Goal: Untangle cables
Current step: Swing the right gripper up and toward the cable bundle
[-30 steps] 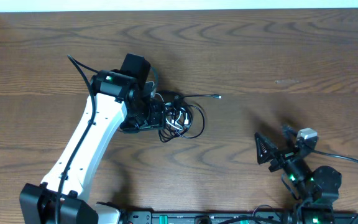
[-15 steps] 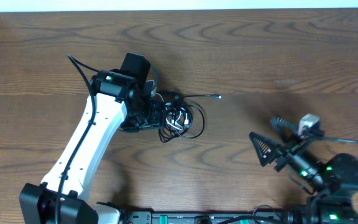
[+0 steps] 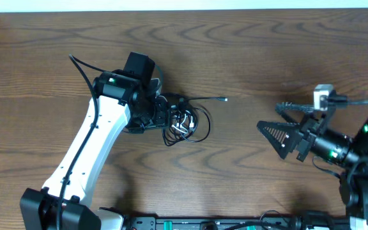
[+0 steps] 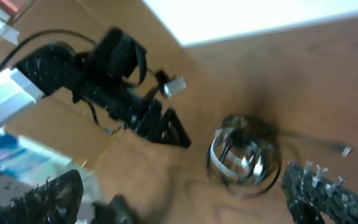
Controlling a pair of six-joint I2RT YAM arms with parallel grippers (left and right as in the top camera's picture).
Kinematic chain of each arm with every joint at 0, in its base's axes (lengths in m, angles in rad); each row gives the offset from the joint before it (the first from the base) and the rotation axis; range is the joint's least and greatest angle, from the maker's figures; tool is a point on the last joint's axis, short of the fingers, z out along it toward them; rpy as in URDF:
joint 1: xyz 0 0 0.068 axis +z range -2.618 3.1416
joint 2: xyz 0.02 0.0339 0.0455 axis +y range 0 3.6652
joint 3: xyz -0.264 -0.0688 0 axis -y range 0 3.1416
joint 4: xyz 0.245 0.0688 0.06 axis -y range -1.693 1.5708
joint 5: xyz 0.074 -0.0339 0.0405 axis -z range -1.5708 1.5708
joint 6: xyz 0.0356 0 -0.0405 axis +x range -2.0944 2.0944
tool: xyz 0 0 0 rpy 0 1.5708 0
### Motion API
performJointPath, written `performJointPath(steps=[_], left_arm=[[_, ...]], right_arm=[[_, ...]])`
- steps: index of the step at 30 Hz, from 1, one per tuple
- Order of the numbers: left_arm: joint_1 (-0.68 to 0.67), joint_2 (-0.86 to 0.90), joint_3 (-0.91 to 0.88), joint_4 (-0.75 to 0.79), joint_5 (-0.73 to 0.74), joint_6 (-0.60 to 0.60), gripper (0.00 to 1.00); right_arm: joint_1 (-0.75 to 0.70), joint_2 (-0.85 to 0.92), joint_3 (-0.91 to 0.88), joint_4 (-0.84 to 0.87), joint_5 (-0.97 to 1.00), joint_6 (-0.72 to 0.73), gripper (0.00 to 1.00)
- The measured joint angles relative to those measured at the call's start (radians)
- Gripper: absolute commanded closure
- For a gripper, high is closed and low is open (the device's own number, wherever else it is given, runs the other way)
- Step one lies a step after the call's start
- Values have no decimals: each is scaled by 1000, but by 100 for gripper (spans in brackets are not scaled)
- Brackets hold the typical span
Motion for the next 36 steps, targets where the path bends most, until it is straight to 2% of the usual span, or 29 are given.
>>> performJointPath(steps=[10, 14, 16, 23, 25, 28, 30, 31, 32, 33, 34, 35, 36], left_arm=[[0, 0, 0, 0, 0, 0, 35], [0, 0, 0, 0, 0, 0, 35], [0, 0, 0, 0, 0, -2, 40], [0, 0, 0, 10, 0, -3, 47], [0, 0, 0, 18, 0, -3, 50], [0, 0, 0, 37, 0, -3, 52], [0, 0, 0, 43, 0, -3, 53], [0, 0, 0, 45, 0, -3, 53], [0, 0, 0, 47, 0, -3, 53], [0, 0, 0, 47, 0, -3, 53], [0, 0, 0, 47, 0, -3, 53], [0, 0, 0, 47, 0, -3, 53], [0, 0, 0, 47, 0, -3, 53]], right_arm=[[0, 148, 8, -149, -32, -49, 1], [0, 253, 70, -239, -31, -85, 1], [0, 310, 126, -317, -23, -117, 1], [3, 491, 387, -708, 261, -266, 1], [3, 525, 430, -737, 324, -283, 1], [3, 549, 442, -694, 375, -299, 1], [4, 554, 442, -662, 402, -306, 19], [4, 555, 442, -652, 410, -312, 33], [4, 555, 442, -647, 415, -316, 43], [4, 555, 442, -646, 416, -314, 57], [4, 555, 442, -645, 415, -320, 76], [6, 555, 442, -645, 416, -319, 99], [6, 555, 442, -646, 417, -318, 99]])
